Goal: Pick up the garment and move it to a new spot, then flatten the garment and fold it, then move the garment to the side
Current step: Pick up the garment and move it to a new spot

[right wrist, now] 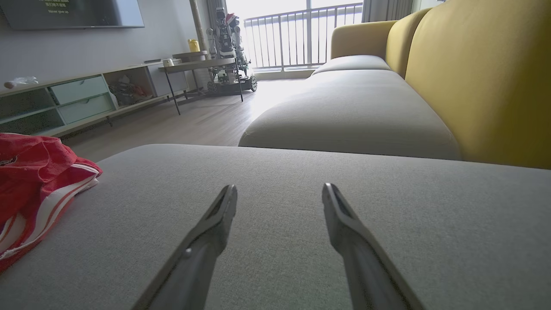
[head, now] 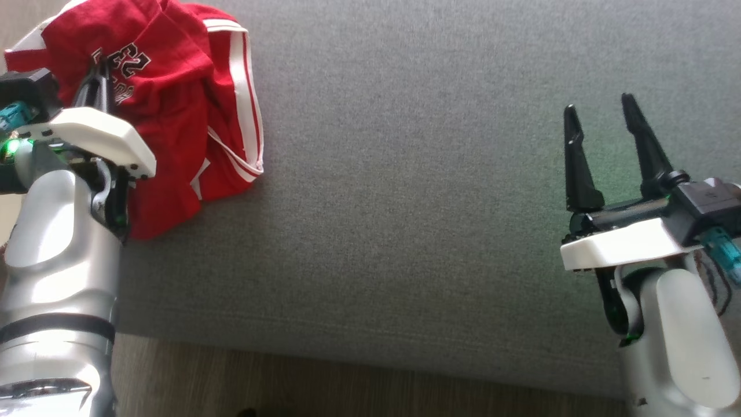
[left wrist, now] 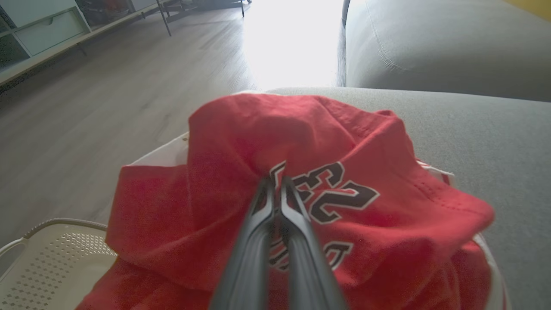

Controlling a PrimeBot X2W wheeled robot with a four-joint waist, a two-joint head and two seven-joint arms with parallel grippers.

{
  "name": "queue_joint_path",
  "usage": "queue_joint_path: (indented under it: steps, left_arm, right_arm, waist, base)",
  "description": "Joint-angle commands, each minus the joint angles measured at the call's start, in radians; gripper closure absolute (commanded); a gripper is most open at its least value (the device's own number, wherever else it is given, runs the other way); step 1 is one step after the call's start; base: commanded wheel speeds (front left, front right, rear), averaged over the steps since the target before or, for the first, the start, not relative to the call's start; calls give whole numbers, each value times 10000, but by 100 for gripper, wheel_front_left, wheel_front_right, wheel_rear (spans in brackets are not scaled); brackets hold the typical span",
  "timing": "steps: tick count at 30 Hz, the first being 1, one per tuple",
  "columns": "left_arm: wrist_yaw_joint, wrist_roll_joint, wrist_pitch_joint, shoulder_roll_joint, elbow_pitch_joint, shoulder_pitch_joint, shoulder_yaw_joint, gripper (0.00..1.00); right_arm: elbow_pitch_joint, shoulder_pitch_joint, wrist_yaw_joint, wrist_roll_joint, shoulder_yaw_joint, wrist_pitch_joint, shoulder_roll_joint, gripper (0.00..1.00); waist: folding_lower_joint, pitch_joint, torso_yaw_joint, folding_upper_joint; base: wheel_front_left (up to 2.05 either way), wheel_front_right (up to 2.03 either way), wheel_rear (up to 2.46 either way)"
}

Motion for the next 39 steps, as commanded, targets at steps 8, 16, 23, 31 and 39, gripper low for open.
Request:
queue_joint_path:
  steps: [8,16,23,31,39]
  left_arm:
    - [646,99,-404,904,-2508,543,567,100]
    - [775,300,-407,922,-5280,1523,820,100]
    - [667,383,-408,856,-7083,1919,709,100]
    - [623,279,-268,548,-8608,1929,328,100]
    - [486,98,450,-204,-9219,1426,-597,100]
  right_arm:
    - [367,124,-2,423,583,-276,40,0]
    - [824,301,-2,870,655,-447,40,0]
    - [1076,442,-2,1252,742,-529,40,0]
    - [919,398,-2,1458,614,-546,40,0]
    - [655,190,-2,1661,616,-548,40,0]
  waist:
    - [0,-1339,-79,0]
    - [0,-2275,-270,0]
    - [0,-2778,-627,0]
    - [0,-2727,-1290,0]
    - [0,-2131,-2370,0]
  base:
    - [0,0,0]
    - [0,0,0]
    - [0,0,0]
    - [0,0,0]
    - [0,0,0]
